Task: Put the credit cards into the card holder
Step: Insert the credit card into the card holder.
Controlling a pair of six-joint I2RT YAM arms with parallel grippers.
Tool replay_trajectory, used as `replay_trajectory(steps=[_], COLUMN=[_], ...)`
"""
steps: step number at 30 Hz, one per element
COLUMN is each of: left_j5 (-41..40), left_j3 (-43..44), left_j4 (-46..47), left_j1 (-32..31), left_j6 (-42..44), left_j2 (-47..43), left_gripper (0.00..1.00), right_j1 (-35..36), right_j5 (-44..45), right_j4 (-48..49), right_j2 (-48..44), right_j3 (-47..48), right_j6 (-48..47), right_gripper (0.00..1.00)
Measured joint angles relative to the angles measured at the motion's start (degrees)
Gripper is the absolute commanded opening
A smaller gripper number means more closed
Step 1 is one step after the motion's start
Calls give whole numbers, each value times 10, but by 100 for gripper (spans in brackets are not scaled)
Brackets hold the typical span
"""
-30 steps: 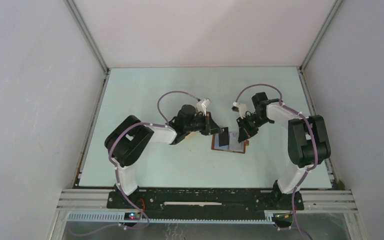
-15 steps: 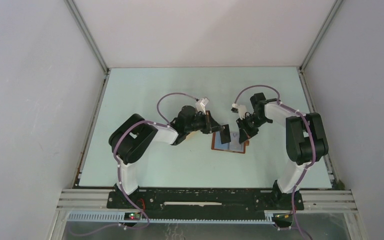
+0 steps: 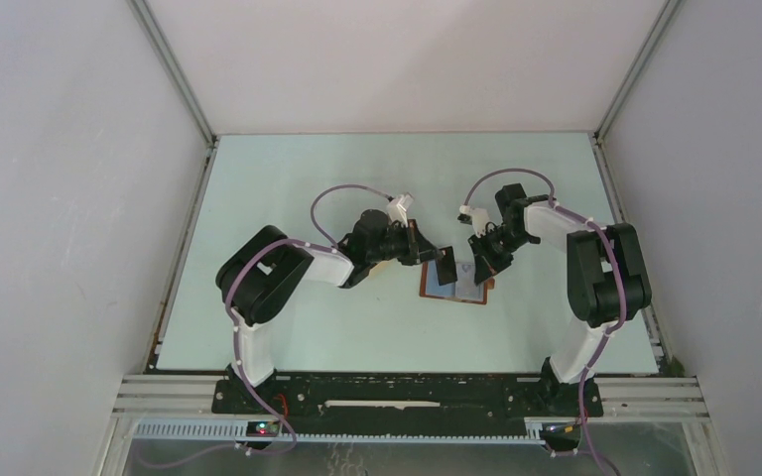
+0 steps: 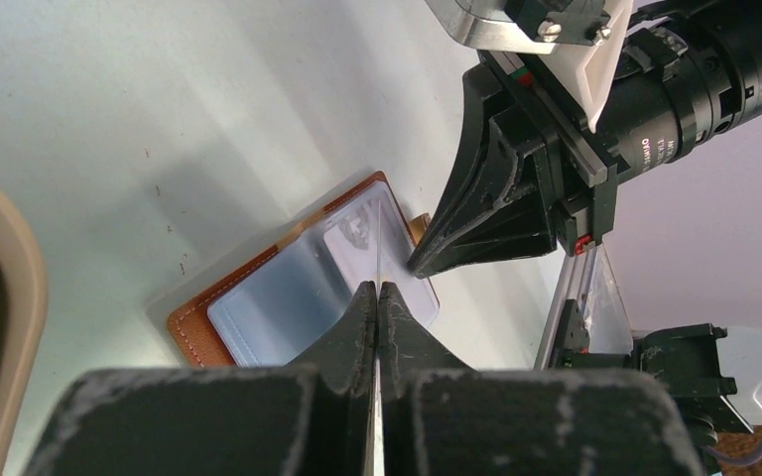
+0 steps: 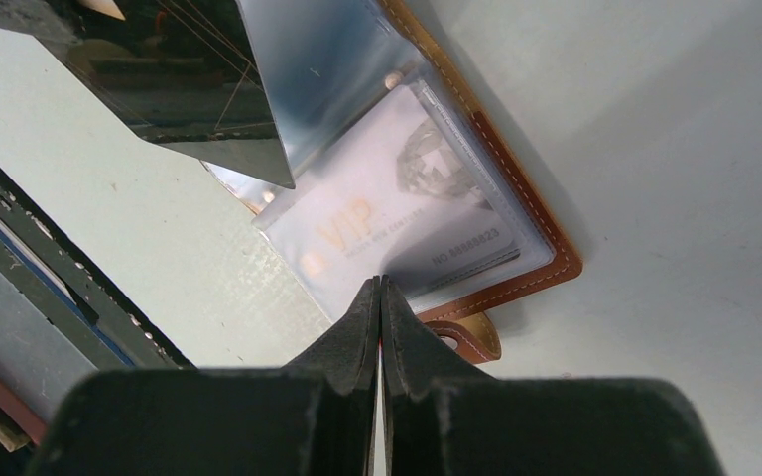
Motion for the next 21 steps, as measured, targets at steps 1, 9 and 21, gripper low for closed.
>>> replay_trajectory(steps=[1, 9, 21], left_j5=[0, 0, 0], left_j3=[0, 0, 0], left_j4=[-1, -17, -28], left_j1=[0, 0, 0], left_j6=[0, 0, 0], left_j2=[0, 5, 8], left_gripper=[0, 0, 0], right_j1=[0, 0, 3], right_j5=[0, 2, 3], right_j4=[0, -1, -1], right_j2=[0, 0, 0], right_j3=[0, 1, 1], right_j6=[0, 0, 0], right_gripper=[6, 6, 6])
